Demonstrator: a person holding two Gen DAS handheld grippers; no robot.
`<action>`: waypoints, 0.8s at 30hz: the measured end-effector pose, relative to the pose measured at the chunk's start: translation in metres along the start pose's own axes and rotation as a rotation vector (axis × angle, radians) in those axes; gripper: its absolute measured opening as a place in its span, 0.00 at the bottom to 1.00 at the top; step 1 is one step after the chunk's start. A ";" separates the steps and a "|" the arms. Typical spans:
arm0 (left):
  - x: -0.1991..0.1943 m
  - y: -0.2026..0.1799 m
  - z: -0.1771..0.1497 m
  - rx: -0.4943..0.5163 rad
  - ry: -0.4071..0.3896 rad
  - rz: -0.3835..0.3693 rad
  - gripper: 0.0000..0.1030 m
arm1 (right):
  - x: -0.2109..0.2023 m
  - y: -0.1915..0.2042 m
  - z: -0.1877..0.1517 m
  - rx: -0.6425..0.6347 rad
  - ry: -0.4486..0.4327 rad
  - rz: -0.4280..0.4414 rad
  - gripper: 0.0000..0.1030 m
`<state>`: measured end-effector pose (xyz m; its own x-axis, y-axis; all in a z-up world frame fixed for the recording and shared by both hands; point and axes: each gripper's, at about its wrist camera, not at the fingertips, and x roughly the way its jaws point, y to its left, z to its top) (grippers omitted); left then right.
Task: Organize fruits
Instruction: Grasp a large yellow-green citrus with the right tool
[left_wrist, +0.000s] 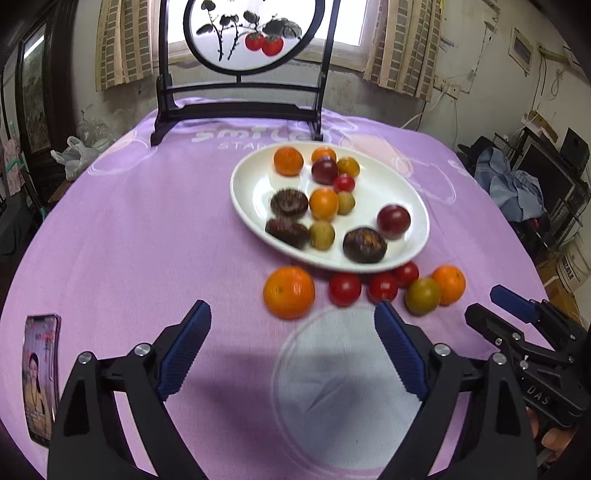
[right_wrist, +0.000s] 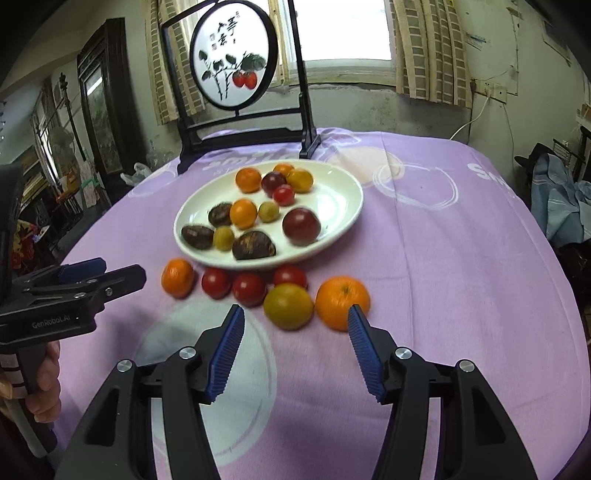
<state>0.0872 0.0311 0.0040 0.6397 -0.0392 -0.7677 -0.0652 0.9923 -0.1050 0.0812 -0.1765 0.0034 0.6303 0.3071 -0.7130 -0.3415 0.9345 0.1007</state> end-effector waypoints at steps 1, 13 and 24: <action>0.002 0.000 -0.003 0.005 0.008 -0.001 0.85 | 0.000 0.002 -0.002 -0.005 0.004 0.000 0.57; 0.026 0.009 -0.009 -0.021 0.059 -0.011 0.85 | 0.033 0.023 -0.016 -0.049 0.110 0.009 0.57; 0.049 0.027 -0.013 -0.058 0.099 -0.017 0.85 | 0.076 0.016 0.007 0.023 0.171 -0.044 0.50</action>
<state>0.1065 0.0544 -0.0447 0.5626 -0.0704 -0.8237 -0.1006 0.9831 -0.1528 0.1284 -0.1370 -0.0445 0.5158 0.2330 -0.8244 -0.2990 0.9508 0.0816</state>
